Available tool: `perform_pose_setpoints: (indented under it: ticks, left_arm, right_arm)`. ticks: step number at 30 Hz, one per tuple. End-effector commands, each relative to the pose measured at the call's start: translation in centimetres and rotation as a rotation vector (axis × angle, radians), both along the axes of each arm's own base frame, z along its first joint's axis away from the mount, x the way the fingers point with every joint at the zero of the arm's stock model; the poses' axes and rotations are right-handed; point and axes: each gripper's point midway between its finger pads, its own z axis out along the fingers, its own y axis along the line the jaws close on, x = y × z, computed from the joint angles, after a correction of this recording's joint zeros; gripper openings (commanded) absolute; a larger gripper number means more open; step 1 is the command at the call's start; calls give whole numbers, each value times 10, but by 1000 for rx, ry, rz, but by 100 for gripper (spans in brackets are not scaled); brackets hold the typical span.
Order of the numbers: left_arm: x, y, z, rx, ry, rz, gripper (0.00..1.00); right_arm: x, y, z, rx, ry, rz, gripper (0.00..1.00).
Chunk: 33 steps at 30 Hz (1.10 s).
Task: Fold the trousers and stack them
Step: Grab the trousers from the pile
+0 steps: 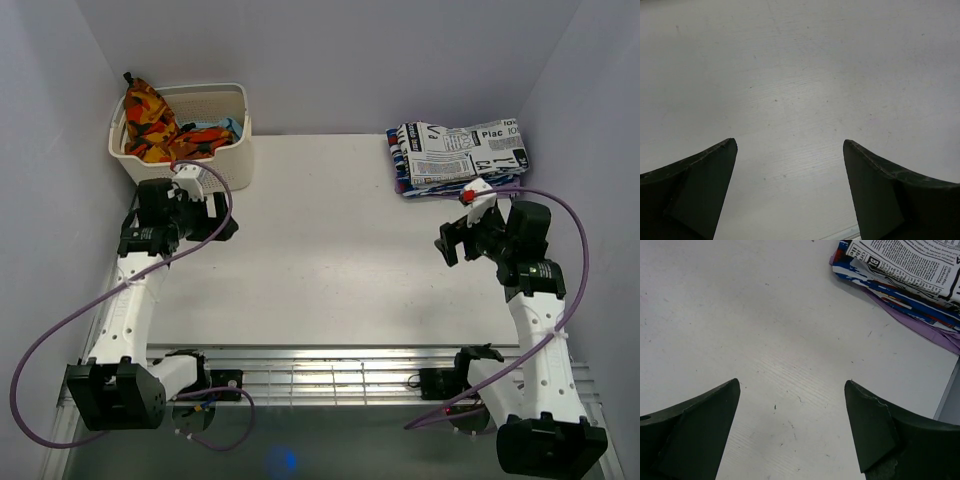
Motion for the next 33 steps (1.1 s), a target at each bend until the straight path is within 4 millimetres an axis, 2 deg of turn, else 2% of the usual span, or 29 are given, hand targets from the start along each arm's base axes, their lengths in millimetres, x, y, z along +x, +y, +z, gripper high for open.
perform_pose_setpoints:
  ticks: [1,2,3,4,6,7,10,11,13,14,17,18,20,21,23,24,27,28,30,31,33]
  left_arm:
    - [11,13,37,2,-55,54,98]
    - [14,16,43,8,-45,66,98]
    - [21,18,54,8,-51,69,98]
    - [40,20,82,10,-93,74,98]
    - [58,31,105,32,-104,116,98]
    - [83,38,132,32,-146,137,98]
    - [120,70,157,8,-131,243,98]
    - [146,85,171,5,-160,284,98]
    - [168,114,179,44,-202,390,98]
    - [188,124,184,51,-234,417,98]
    - [220,148,181,92,-276,477,98]
    - [234,158,162,110,-254,502,98]
    - [252,171,148,138,-268,534,98]
    - [263,175,126,143,-238,534,98]
    - [275,187,105,174,-218,571,98]
    - [284,189,80,179,-178,569,98]
    - [295,195,40,208,-120,578,98]
    - [300,199,14,221,-80,588,98]
    - [304,204,-9,240,-46,597,98]
    - [308,207,-28,254,-19,589,98]
    - [311,207,-47,262,8,580,98]
  right_arm:
    - [12,-9,-3,-13,88,-49,90]
    - [17,-17,8,-30,101,-96,90]
    - [25,-22,1,-31,153,-125,90]
    - [29,-25,5,-31,171,-146,90]
    - [41,-34,21,-37,173,-204,90]
    - [44,-36,29,-37,160,-222,90]
    - [52,-37,54,-35,76,-220,90]
    - [53,-31,59,-22,49,-187,90]
    - [54,-24,68,4,12,-157,90]
    - [54,-18,71,27,10,-126,90]
    - [62,-12,69,64,42,-113,90]
    - [68,-12,62,71,75,-115,90]
    - [73,-12,57,75,110,-118,90]
    - [79,-12,47,77,148,-117,90]
    - [81,-13,40,78,187,-120,90]
    - [84,-12,32,77,215,-119,90]
    - [87,-13,19,77,255,-123,90]
    - [87,-13,16,77,263,-123,90]
    - [86,-12,11,84,276,-119,90]
    - [86,-11,8,85,284,-118,90]
    - [84,-13,2,80,300,-127,90]
